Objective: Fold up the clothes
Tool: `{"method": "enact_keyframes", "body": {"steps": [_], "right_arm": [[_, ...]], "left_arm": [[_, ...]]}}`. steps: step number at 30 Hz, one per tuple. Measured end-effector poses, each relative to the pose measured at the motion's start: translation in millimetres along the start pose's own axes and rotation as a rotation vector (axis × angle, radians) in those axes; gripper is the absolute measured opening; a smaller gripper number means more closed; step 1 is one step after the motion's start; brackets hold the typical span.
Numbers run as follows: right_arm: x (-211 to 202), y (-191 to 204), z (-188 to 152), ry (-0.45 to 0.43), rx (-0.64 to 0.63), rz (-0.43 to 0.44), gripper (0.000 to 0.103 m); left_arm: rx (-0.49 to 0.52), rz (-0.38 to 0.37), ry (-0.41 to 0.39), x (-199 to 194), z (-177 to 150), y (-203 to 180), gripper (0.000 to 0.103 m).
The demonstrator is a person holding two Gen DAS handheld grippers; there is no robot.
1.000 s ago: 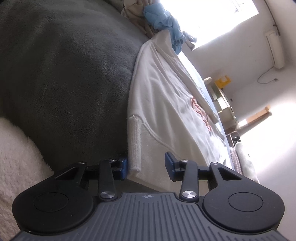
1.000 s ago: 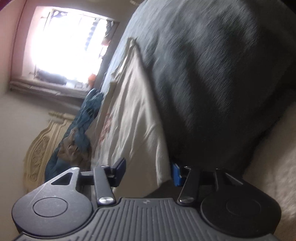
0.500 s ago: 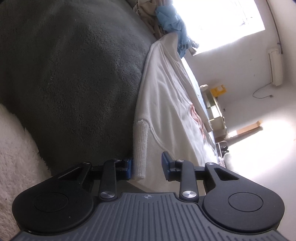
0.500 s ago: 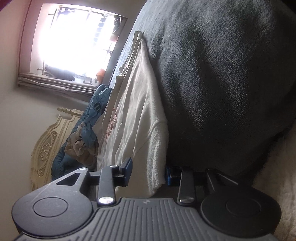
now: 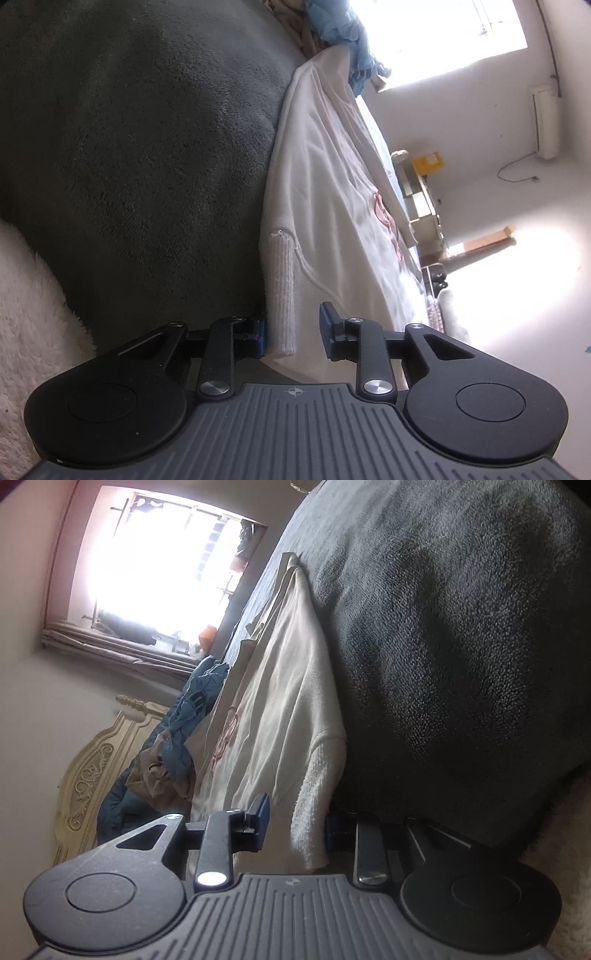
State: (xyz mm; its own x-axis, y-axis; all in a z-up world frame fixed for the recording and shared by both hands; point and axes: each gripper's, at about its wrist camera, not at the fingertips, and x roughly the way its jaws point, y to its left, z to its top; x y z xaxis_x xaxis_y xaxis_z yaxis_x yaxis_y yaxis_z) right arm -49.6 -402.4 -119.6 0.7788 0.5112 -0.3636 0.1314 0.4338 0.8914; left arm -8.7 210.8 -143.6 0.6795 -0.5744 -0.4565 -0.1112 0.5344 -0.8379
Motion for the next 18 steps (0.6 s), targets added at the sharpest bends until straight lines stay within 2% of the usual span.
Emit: {"method": "enact_keyframes", "body": {"steps": [6,8,11,12,13,18], "right_arm": [[5,-17,3,0.017,0.13,0.049,0.03],[7,-18,4,0.027,0.153,0.051,0.03],[4,-7,3,0.023,0.114,0.025,0.027],[3,0,1,0.015,0.076,0.006,0.012],[2,6,-1,0.008,0.037,-0.012,0.009],[-12,32,-4,-0.053,-0.066,-0.005,0.008]], "left_arm": [[-0.016,0.021,-0.002,3,1,-4,0.025],[-0.017,0.045,-0.013,3,0,-6,0.01],[-0.009,0.071,-0.032,0,-3,-10,0.007],[-0.002,0.07,-0.04,-2,-4,-12,0.005],[0.008,0.061,-0.051,-4,-6,-14,0.005],[0.009,0.014,-0.094,-19,-8,-21,0.004]]}}
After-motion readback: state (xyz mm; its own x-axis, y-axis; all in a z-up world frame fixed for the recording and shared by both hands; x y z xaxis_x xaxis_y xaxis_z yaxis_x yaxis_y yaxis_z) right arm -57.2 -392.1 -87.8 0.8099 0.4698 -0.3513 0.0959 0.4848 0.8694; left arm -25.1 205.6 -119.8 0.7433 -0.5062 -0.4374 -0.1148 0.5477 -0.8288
